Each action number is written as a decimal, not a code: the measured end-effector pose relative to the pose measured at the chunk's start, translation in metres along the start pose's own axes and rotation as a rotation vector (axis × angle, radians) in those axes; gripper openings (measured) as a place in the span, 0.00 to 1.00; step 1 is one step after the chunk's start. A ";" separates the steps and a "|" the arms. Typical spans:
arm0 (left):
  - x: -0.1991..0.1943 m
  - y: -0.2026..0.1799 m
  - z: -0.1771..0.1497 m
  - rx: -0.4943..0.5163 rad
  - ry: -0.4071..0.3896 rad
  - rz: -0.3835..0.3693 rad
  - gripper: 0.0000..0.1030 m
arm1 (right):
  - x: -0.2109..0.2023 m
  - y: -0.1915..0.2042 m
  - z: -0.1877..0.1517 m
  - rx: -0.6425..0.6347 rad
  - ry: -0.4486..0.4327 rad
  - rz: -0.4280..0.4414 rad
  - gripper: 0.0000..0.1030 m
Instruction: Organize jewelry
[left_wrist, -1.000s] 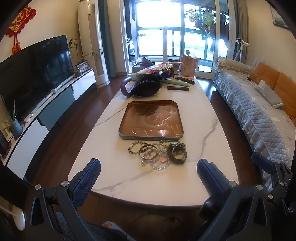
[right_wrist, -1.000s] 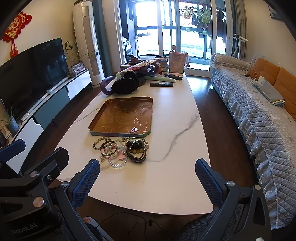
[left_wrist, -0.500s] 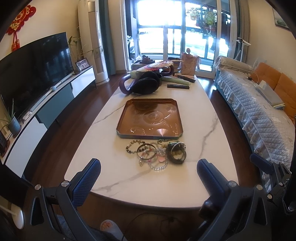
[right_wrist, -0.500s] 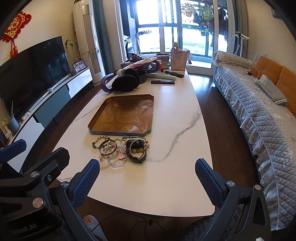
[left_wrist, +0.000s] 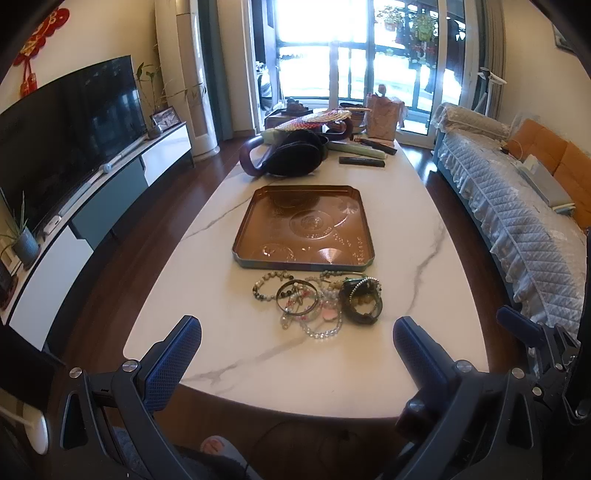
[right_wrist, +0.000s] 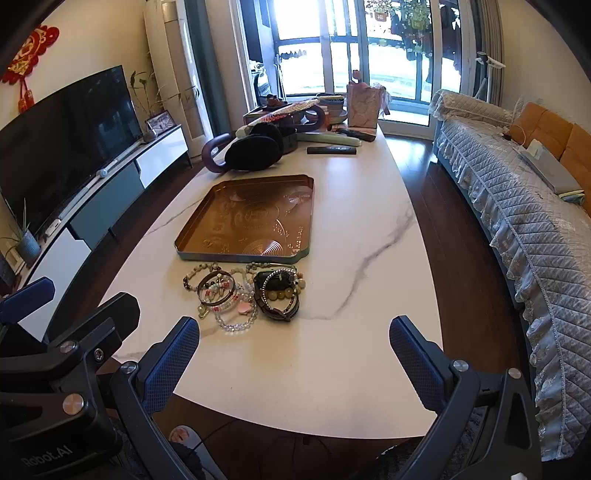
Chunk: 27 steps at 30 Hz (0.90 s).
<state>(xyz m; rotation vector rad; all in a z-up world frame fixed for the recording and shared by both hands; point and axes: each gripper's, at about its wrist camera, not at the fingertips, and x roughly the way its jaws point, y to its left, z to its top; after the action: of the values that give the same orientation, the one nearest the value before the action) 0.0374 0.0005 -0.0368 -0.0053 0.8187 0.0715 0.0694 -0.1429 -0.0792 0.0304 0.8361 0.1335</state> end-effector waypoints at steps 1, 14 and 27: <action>0.004 0.001 -0.001 -0.010 0.007 -0.004 1.00 | 0.003 0.001 0.000 -0.004 0.006 0.000 1.00; 0.081 0.042 -0.014 -0.091 0.020 -0.024 1.00 | 0.061 -0.012 -0.010 0.002 0.044 0.085 0.99; 0.171 0.063 -0.029 -0.051 0.162 -0.123 1.00 | 0.141 -0.038 -0.011 -0.003 0.102 0.218 1.00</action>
<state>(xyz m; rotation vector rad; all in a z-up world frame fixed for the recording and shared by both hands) 0.1286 0.0726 -0.1803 -0.1107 0.9764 -0.0242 0.1583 -0.1622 -0.1939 0.1123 0.9335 0.3438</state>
